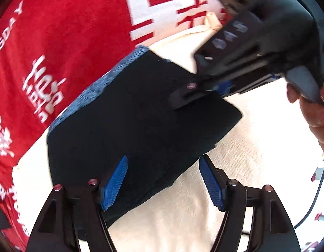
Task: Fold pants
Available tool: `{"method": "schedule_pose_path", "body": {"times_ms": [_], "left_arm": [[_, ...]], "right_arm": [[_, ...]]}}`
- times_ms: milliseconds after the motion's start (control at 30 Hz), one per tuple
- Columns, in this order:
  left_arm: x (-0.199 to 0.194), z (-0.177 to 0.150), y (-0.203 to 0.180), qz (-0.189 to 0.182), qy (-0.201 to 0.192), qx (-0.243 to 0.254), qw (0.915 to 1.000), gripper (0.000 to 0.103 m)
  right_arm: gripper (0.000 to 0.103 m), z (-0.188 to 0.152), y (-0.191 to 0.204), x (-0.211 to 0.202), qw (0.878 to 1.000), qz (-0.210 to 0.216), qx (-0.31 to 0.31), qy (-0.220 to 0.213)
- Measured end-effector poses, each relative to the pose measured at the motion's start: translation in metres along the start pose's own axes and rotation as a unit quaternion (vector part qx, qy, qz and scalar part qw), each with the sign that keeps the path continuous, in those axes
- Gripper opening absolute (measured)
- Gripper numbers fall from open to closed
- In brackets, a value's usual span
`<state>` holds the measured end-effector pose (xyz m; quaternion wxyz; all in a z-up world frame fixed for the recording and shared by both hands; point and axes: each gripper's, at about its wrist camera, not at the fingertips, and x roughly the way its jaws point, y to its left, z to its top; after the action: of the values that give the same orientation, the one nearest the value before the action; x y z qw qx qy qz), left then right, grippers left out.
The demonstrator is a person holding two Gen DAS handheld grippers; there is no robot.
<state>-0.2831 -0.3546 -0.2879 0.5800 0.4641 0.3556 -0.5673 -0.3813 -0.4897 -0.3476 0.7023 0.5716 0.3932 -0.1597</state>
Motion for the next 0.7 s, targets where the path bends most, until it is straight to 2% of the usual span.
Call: {"method": "schedule_pose_path", "body": {"times_ms": [133, 233, 333, 433, 600, 667, 700], "left_arm": [[-0.009, -0.007, 0.019, 0.017, 0.016, -0.044, 0.9988, 0.071], [-0.013, -0.014, 0.038, 0.037, 0.031, -0.086, 0.9951, 0.071], [-0.019, -0.022, 0.055, 0.057, 0.036, -0.125, 0.9899, 0.071], [-0.026, -0.031, 0.079, 0.089, 0.032, -0.164, 0.982, 0.071], [-0.013, -0.052, 0.128, 0.113, 0.058, -0.252, 0.9595, 0.072], [0.004, -0.064, 0.138, 0.116, 0.087, -0.263, 0.954, 0.072], [0.01, -0.069, 0.14, 0.11, 0.095, -0.267, 0.9526, 0.072]], "right_arm": [[0.03, -0.004, 0.017, -0.004, 0.998, -0.054, -0.043, 0.003], [0.045, -0.014, 0.027, -0.007, 0.991, -0.108, -0.08, 0.005], [0.047, -0.024, 0.033, -0.01, 0.987, -0.128, -0.097, 0.013], [0.052, -0.031, 0.031, -0.017, 0.985, -0.142, -0.1, 0.017], [0.054, -0.035, 0.039, -0.018, 0.981, -0.163, -0.107, 0.02], [0.065, -0.038, 0.042, -0.016, 0.98, -0.167, -0.103, 0.025], [0.067, -0.04, 0.043, -0.014, 0.98, -0.168, -0.1, 0.027]]}}
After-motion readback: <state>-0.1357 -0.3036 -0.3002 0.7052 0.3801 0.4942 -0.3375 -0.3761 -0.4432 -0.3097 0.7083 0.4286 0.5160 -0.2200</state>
